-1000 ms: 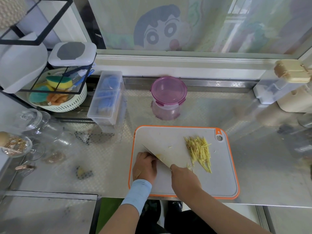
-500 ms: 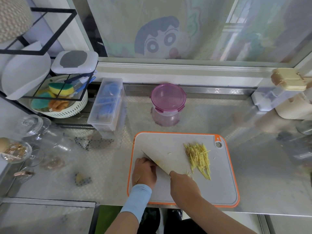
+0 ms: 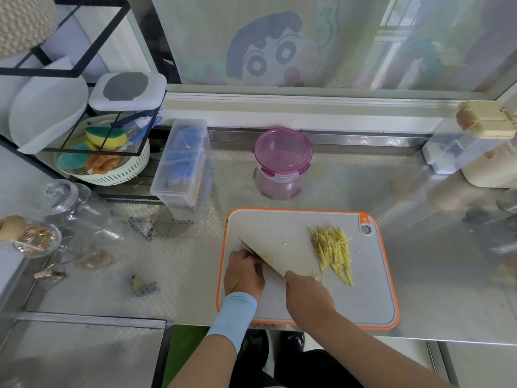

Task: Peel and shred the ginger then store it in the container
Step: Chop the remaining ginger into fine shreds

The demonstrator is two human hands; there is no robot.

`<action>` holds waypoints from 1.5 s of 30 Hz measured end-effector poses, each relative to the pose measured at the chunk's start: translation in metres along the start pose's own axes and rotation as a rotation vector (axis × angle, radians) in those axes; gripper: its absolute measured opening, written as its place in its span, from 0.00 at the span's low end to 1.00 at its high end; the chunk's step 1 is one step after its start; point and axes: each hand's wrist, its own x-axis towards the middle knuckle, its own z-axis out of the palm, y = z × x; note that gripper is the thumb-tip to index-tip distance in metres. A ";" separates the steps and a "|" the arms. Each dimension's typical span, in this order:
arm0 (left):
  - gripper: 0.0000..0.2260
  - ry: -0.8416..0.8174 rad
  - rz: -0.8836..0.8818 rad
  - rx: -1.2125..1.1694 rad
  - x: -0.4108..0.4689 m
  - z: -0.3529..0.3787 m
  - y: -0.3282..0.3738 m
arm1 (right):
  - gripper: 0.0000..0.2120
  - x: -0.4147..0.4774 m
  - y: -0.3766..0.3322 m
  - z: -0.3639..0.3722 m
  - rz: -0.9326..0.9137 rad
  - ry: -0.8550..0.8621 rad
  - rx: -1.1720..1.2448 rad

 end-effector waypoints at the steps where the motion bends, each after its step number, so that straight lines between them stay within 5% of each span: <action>1: 0.09 -0.002 0.000 0.003 0.000 0.000 0.000 | 0.09 0.002 -0.001 -0.001 -0.005 0.002 0.009; 14: 0.07 -0.003 -0.005 -0.007 0.000 0.003 -0.002 | 0.06 0.002 -0.002 0.002 0.020 -0.003 0.044; 20: 0.07 -0.209 0.067 -0.138 0.005 -0.017 -0.019 | 0.06 0.002 0.004 -0.002 0.091 0.063 0.240; 27: 0.06 -0.054 -0.248 -0.195 0.011 -0.054 -0.025 | 0.08 0.000 -0.017 0.008 0.136 -0.007 0.475; 33: 0.12 -0.378 0.015 0.054 0.013 -0.057 -0.032 | 0.09 0.009 0.014 -0.002 0.334 0.124 0.578; 45: 0.17 -0.554 0.202 0.182 0.035 -0.038 0.031 | 0.08 -0.009 0.080 -0.076 0.412 0.386 0.357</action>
